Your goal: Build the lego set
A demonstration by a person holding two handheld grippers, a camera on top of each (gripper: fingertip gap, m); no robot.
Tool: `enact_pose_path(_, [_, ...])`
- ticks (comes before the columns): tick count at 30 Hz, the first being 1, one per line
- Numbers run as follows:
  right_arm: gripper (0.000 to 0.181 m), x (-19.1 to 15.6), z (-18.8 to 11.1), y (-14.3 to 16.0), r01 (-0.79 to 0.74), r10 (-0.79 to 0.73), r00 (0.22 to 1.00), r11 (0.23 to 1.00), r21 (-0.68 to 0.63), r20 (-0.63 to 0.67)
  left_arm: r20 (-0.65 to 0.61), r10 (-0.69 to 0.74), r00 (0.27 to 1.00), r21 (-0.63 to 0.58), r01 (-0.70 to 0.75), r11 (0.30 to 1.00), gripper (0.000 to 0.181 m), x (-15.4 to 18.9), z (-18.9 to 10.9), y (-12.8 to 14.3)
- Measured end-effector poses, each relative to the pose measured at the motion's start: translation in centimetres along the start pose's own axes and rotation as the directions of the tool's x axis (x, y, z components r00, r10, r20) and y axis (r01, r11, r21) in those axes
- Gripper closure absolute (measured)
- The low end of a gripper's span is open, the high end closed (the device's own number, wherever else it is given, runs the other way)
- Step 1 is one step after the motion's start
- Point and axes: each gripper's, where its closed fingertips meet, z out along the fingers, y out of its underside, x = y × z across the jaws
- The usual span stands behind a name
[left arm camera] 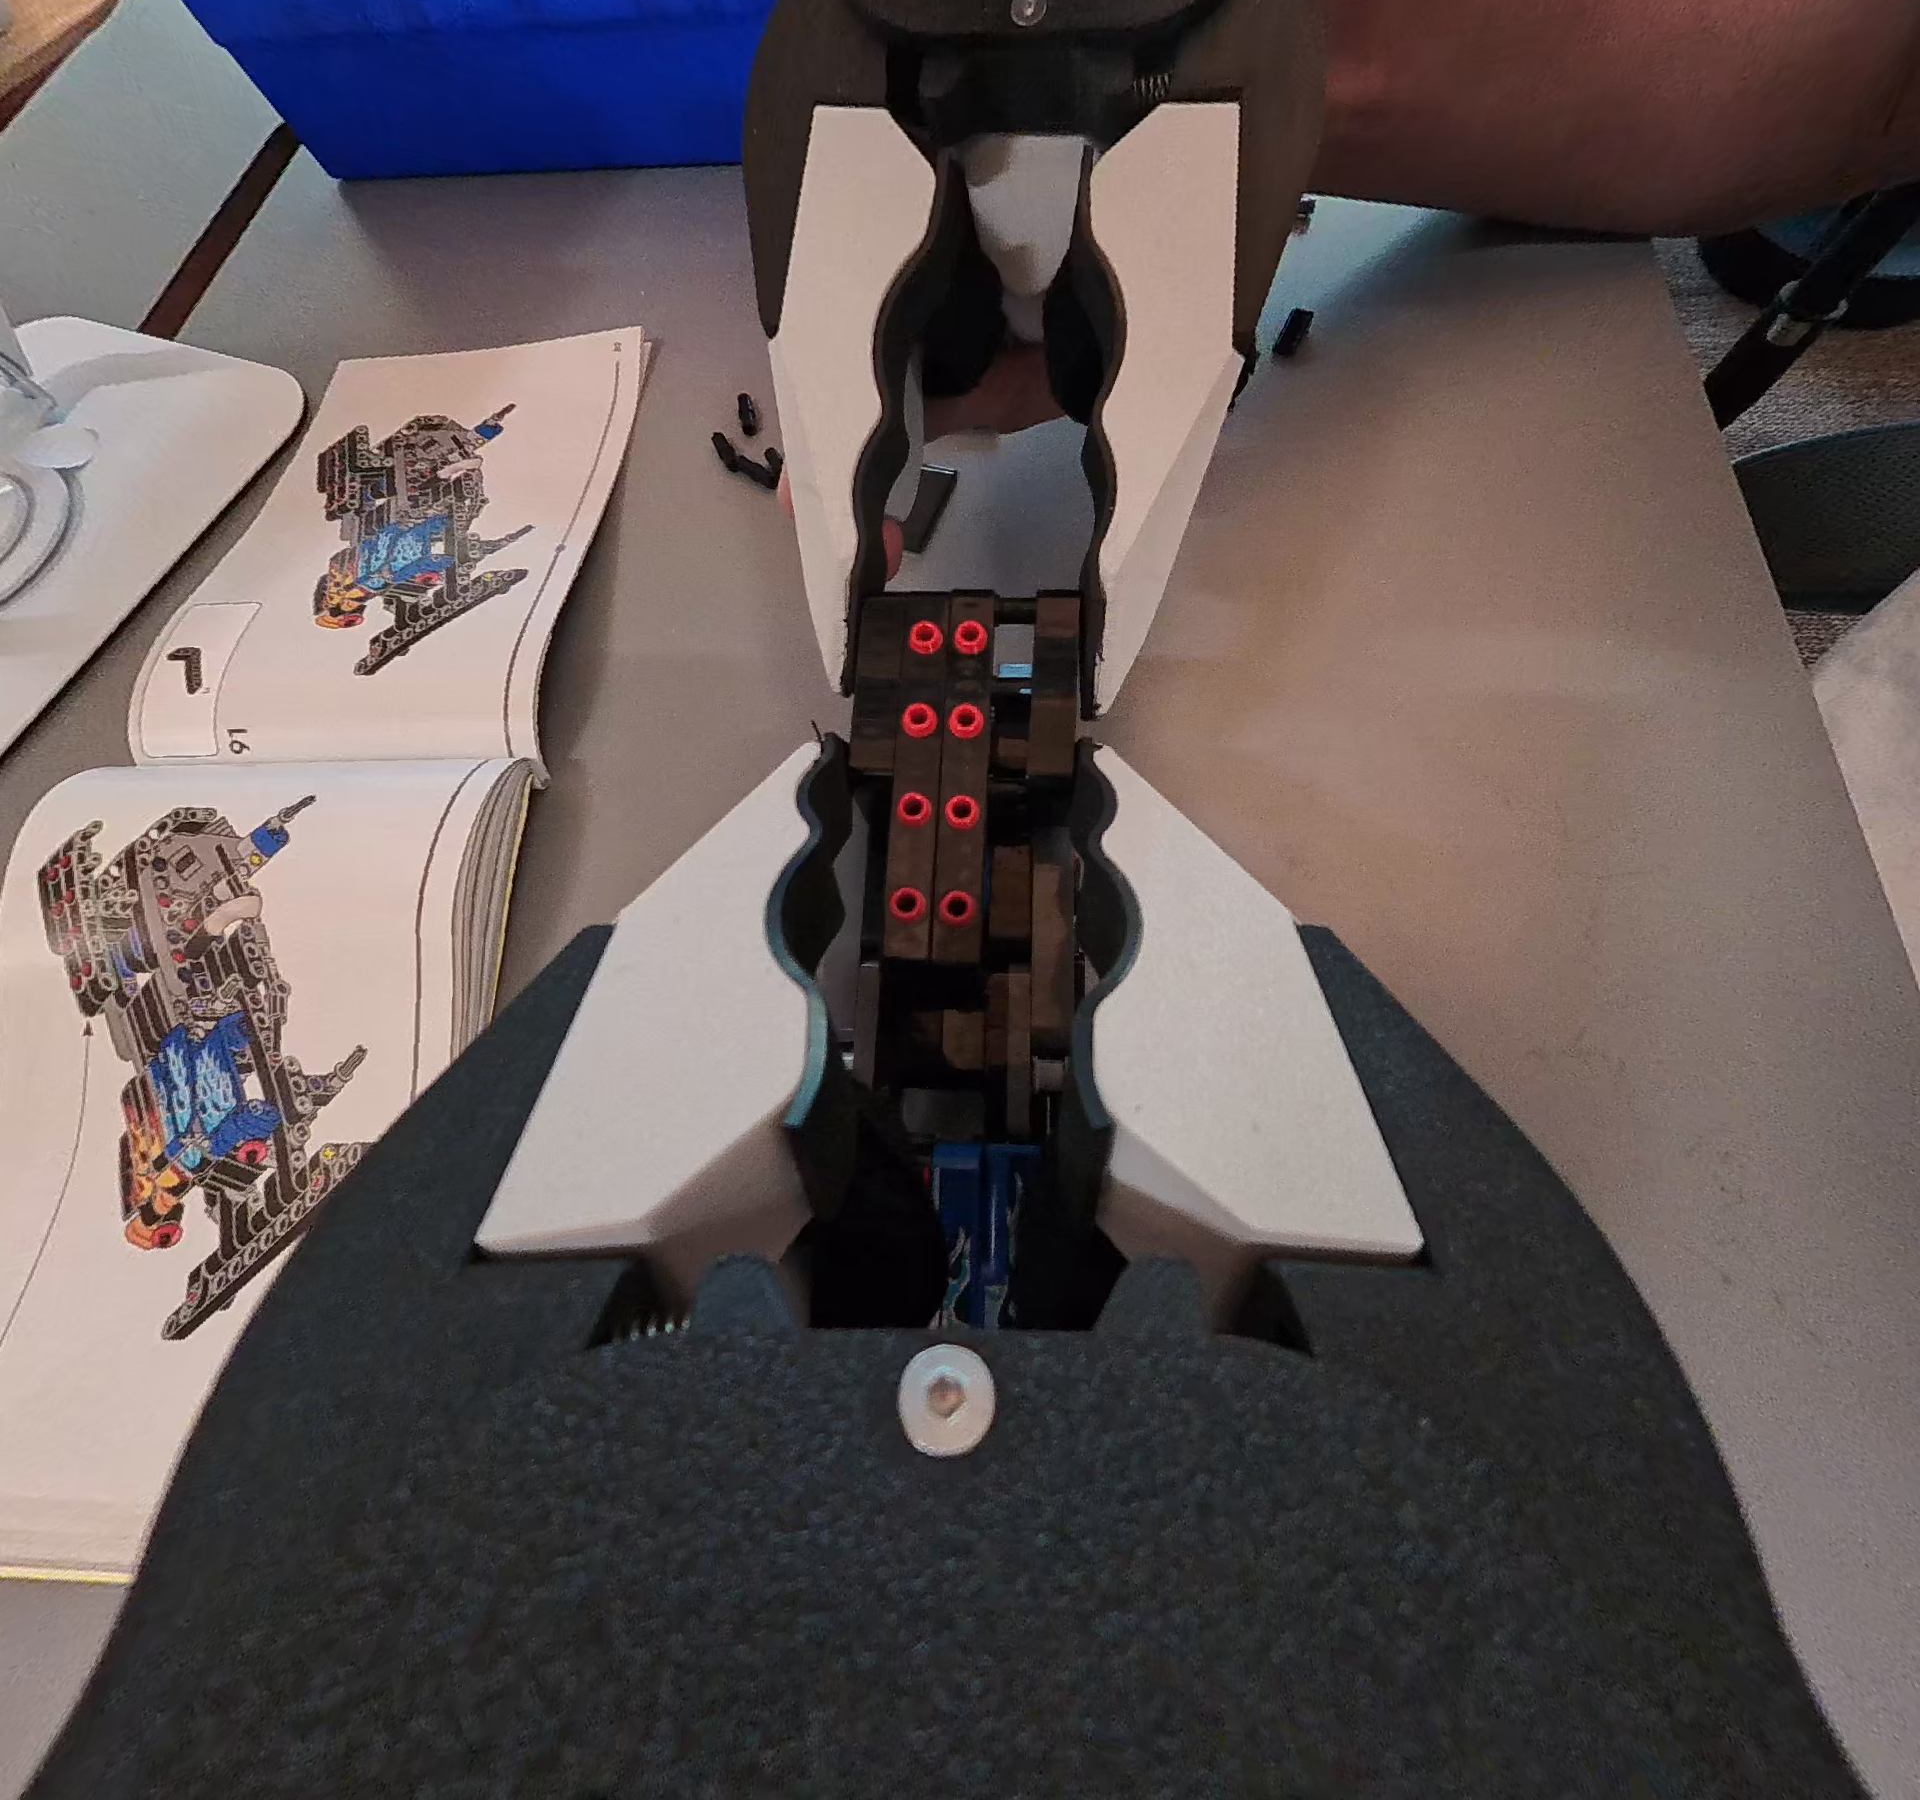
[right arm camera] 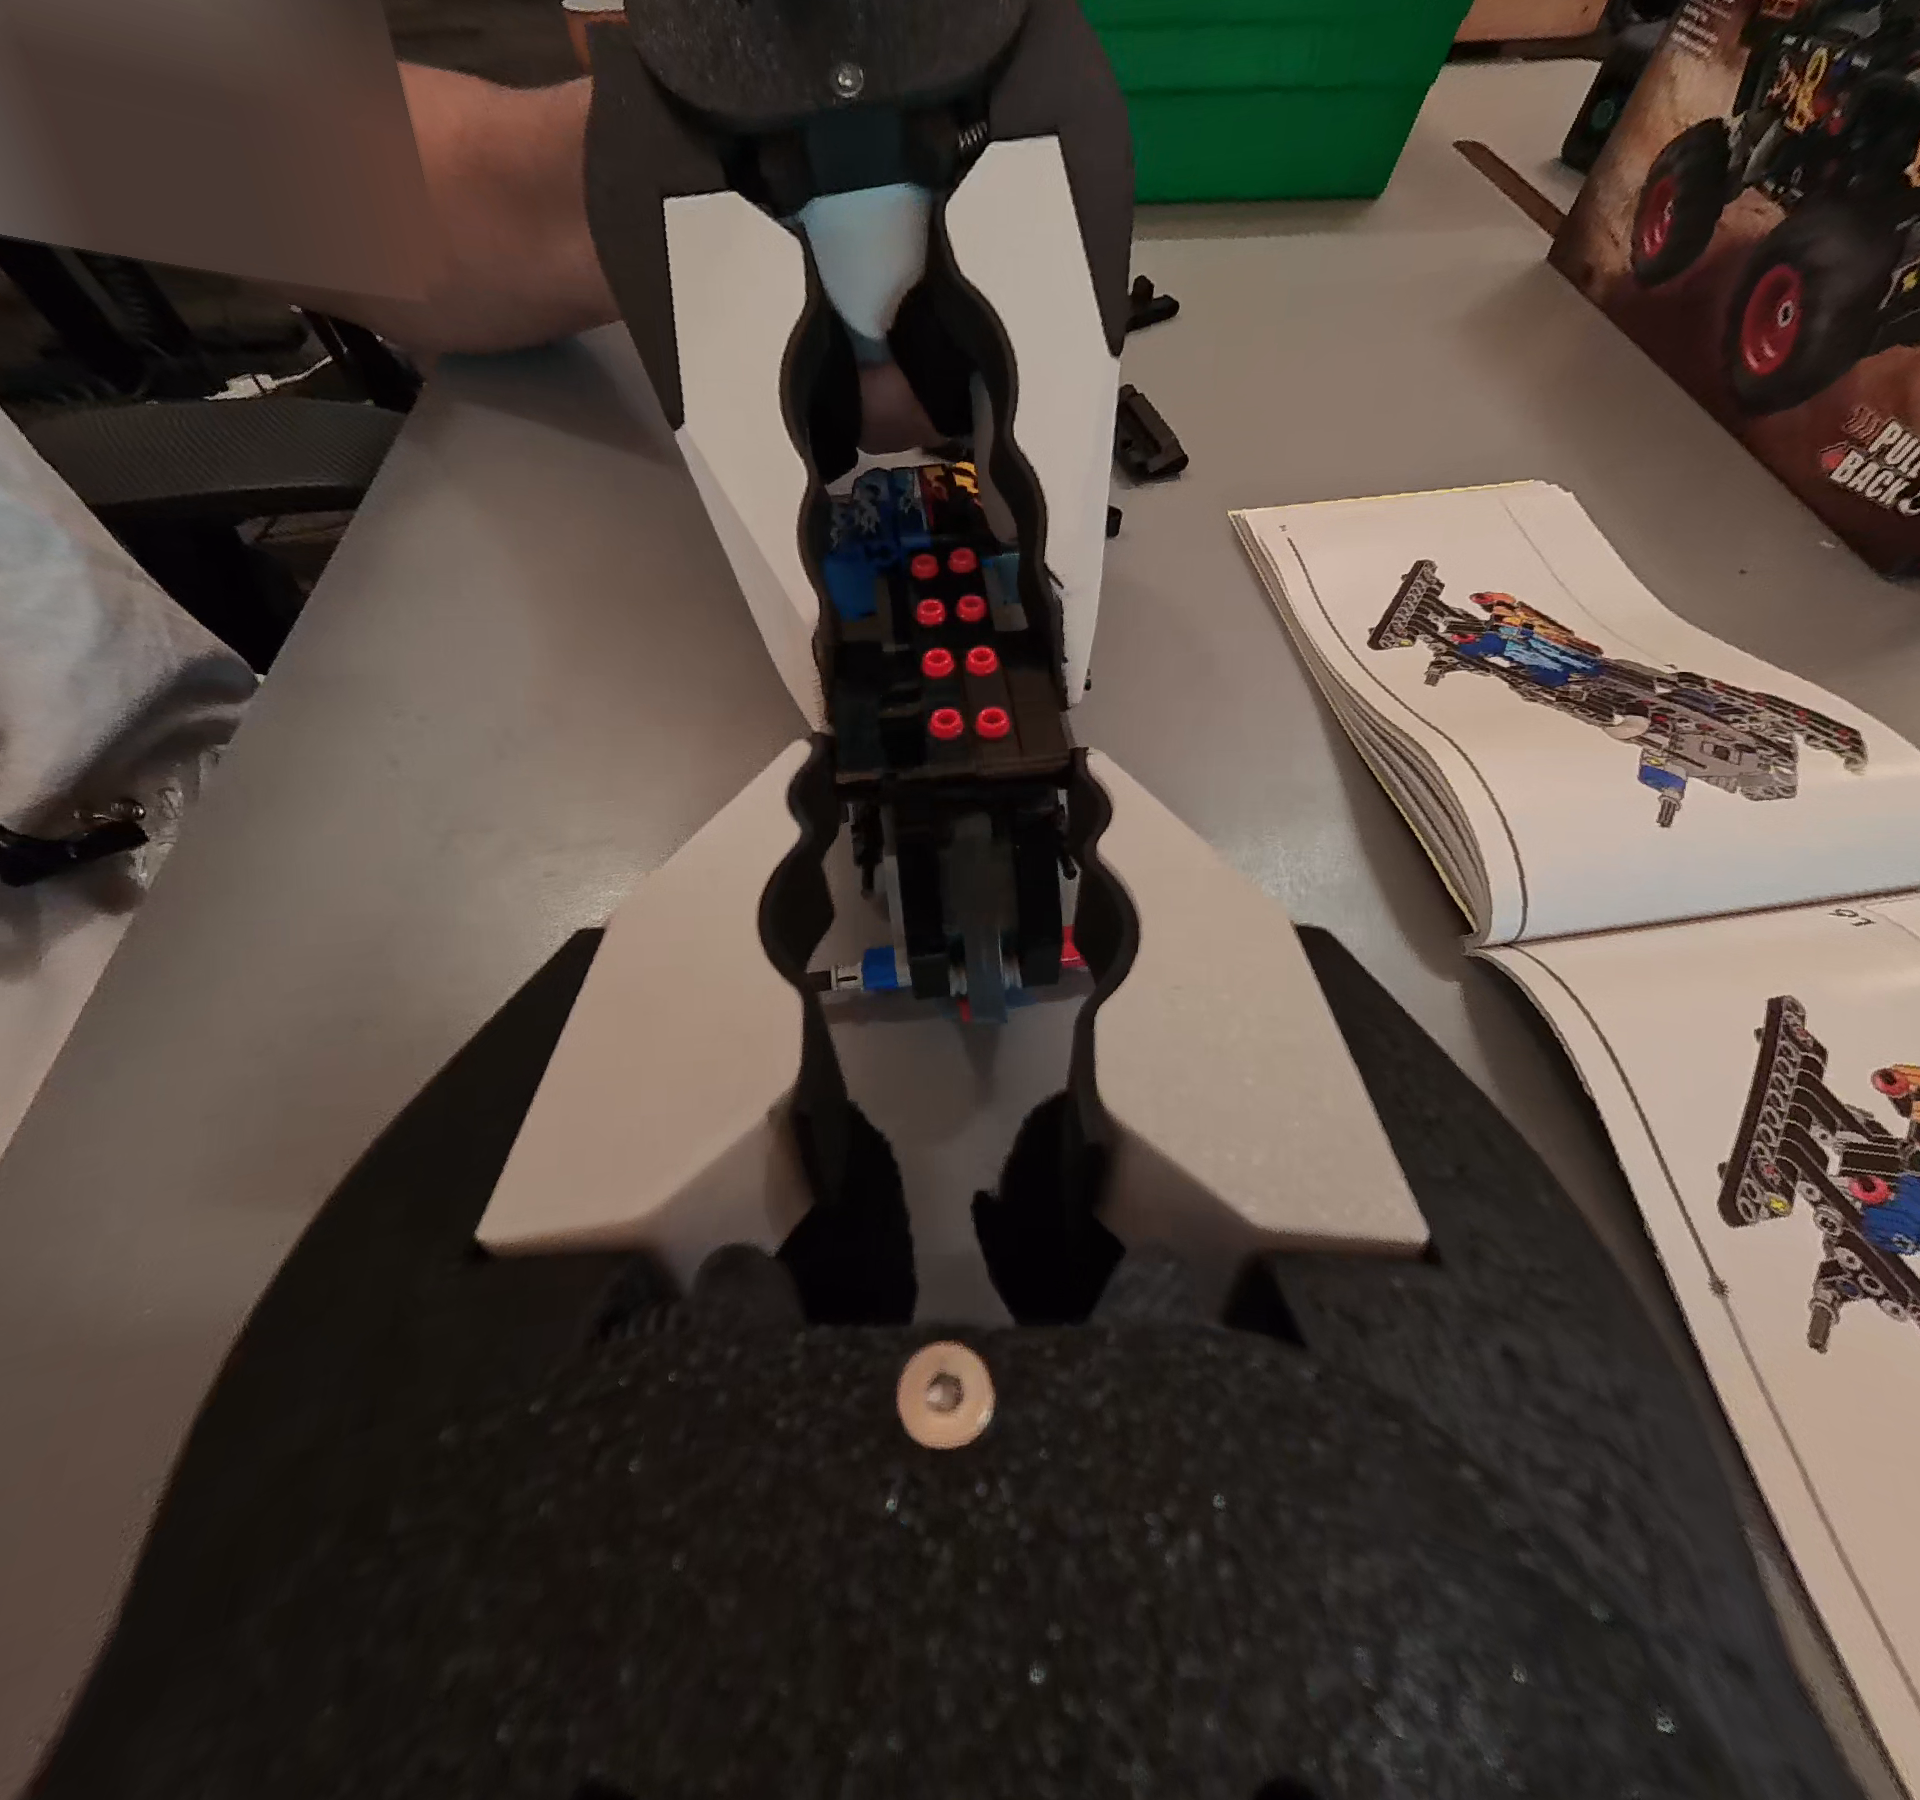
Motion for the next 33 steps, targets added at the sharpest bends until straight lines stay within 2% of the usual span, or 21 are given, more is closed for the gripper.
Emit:
enact_pose_path(11, [0.14, -0.03, -0.04, 0.16, 0.025, -0.025, 1.0, 1.0, 0.007, 0.011, -0.02, -0.021, 1.0, 0.002, 0.021, 1.0, 0.141, 0.11, 0.06, -0.04])
enact_pose_path(15, [0.14, -0.03, -0.13, 0.13, -0.022, 0.022, 0.999, 1.0, 0.019, 0.036, -0.024, -0.047, 0.999, 0.005, 0.047, 0.999, 0.141, 0.08, 0.12, -0.09])
enact_pose_path(21, [0.138, -0.02, -0.18, 0.08, -0.044, 0.045, 0.999, 0.998, -0.033, 0.017, -0.01, -0.036, 0.999, 0.004, 0.036, 0.999, 0.141, 0.0, 0.13, -0.09])
enact_pose_path(28, [0.139, -0.07, -0.12, 0.0, -0.07, 0.069, 0.996, 0.997, 0.02, 0.052, 0.011, -0.018, 1.0, -0.003, 0.018, 1.0, 0.141, 0.06, 0.15, -0.1])
enact_pose_path(33, [0.139, -0.42, -0.17, 0.14, -0.041, 0.039, 0.997, 0.999, 0.024, 0.063, -0.03, -0.033, 0.999, 0.001, 0.033, 0.999, 0.14, 0.56, 0.26, -0.19])
